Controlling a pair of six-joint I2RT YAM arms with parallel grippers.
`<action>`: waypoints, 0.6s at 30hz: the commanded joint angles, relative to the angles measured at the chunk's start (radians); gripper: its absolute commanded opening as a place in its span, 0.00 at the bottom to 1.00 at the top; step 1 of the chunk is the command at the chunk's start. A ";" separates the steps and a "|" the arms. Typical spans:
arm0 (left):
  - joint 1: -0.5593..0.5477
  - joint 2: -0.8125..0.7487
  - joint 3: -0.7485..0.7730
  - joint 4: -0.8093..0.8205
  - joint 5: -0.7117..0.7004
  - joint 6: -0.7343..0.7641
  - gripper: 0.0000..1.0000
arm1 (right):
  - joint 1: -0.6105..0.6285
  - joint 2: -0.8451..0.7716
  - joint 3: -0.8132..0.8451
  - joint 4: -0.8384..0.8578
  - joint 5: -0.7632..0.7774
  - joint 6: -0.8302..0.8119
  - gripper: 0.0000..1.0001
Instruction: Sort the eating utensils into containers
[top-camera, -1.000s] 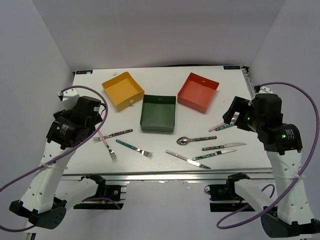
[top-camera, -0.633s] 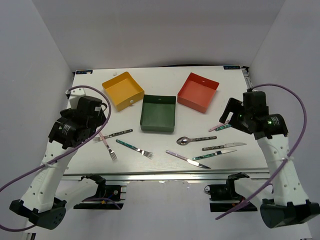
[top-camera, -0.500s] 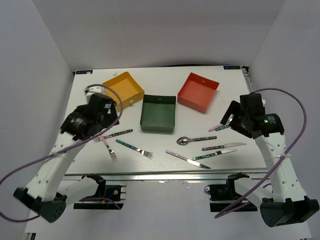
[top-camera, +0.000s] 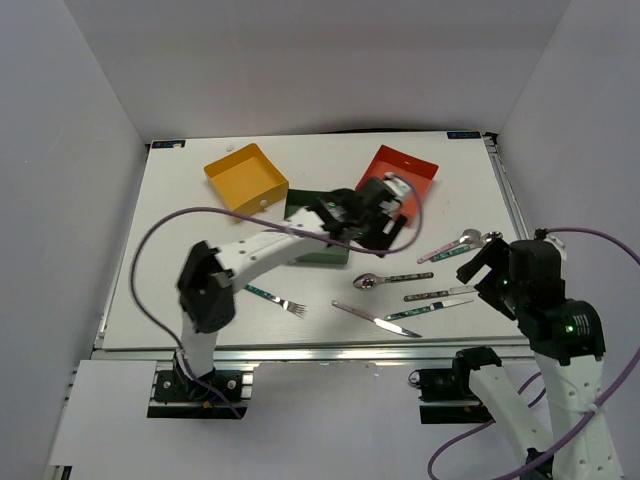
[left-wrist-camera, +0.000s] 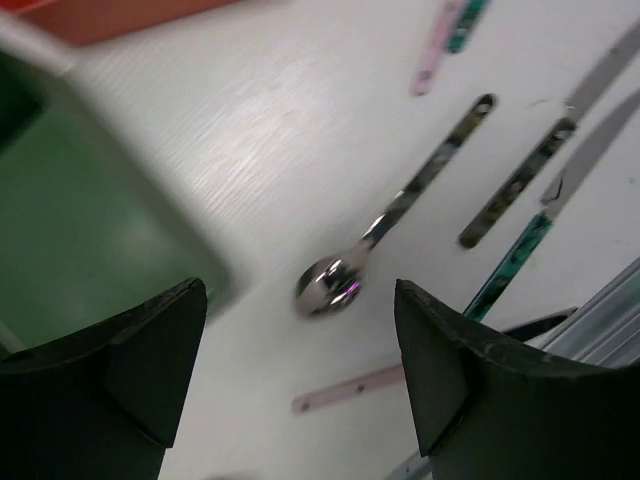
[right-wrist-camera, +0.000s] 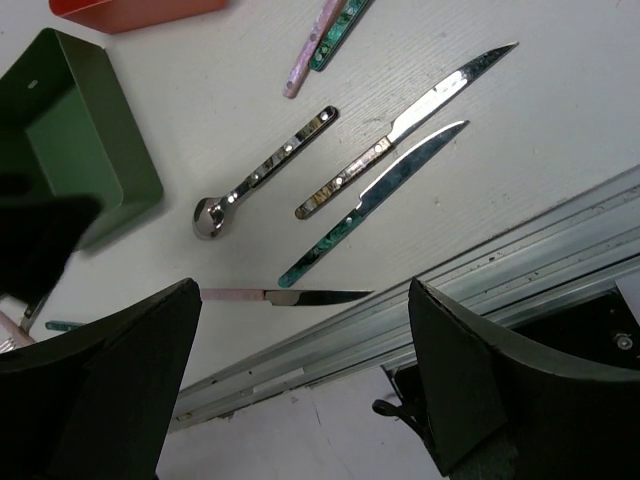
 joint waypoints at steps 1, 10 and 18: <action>-0.065 0.154 0.136 0.030 0.070 0.123 0.84 | -0.003 -0.024 0.038 -0.060 -0.012 0.031 0.88; -0.124 0.460 0.365 0.074 0.152 0.136 0.70 | -0.003 -0.041 0.075 -0.111 -0.106 -0.020 0.87; -0.128 0.478 0.217 0.156 0.109 0.136 0.60 | -0.003 -0.043 0.101 -0.110 -0.127 -0.078 0.87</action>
